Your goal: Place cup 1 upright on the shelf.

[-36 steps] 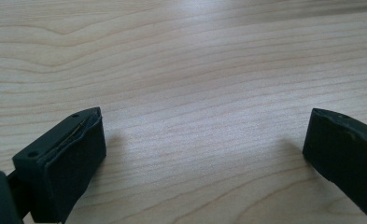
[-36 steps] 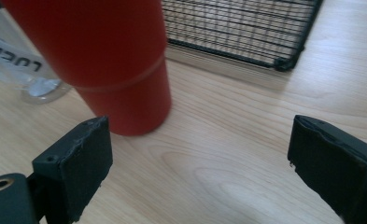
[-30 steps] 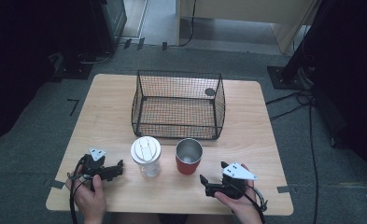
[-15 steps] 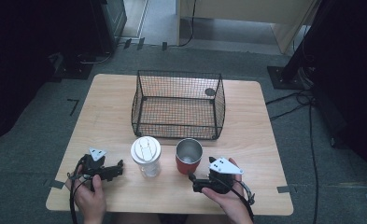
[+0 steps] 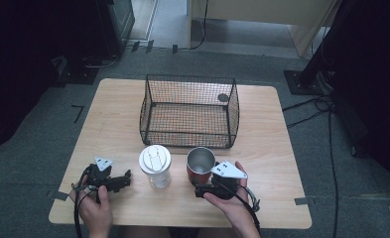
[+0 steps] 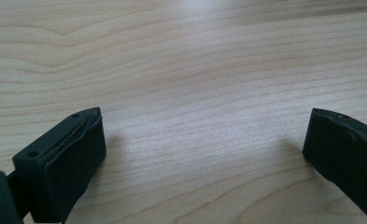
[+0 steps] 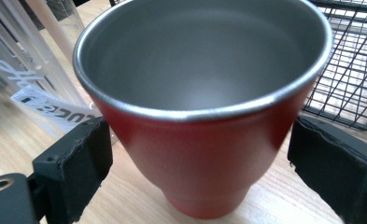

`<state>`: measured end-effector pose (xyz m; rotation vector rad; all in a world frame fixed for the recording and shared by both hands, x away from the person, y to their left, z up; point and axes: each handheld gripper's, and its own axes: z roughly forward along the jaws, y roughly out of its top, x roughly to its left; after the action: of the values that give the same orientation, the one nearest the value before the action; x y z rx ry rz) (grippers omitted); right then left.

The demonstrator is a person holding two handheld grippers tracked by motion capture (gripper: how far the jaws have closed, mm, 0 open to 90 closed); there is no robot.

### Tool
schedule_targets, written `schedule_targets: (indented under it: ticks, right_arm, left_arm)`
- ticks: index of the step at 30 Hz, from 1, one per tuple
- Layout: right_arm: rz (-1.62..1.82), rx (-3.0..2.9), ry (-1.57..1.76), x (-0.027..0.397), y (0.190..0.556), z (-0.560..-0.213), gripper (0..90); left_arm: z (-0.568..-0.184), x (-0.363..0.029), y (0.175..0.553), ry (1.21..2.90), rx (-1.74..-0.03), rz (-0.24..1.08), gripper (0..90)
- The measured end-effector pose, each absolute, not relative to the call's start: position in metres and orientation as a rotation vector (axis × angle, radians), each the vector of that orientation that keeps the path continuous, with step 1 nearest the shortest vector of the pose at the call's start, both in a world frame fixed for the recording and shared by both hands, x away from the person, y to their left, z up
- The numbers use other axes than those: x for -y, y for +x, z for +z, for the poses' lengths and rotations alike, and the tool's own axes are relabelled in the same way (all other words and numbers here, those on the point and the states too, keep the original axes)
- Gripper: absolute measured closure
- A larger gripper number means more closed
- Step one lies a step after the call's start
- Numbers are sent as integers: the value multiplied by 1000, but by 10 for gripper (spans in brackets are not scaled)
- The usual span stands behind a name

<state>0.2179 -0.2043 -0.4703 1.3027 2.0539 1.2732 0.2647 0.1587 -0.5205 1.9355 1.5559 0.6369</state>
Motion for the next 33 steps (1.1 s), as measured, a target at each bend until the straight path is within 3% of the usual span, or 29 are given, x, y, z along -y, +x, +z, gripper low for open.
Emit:
schedule_targets:
  ticks: [33]
  right_arm:
    - [1271, -1976, 1281, 185, 240, -481, 63]
  left_arm:
    - [-521, -159, 265, 1935, -1556, 637, 1]
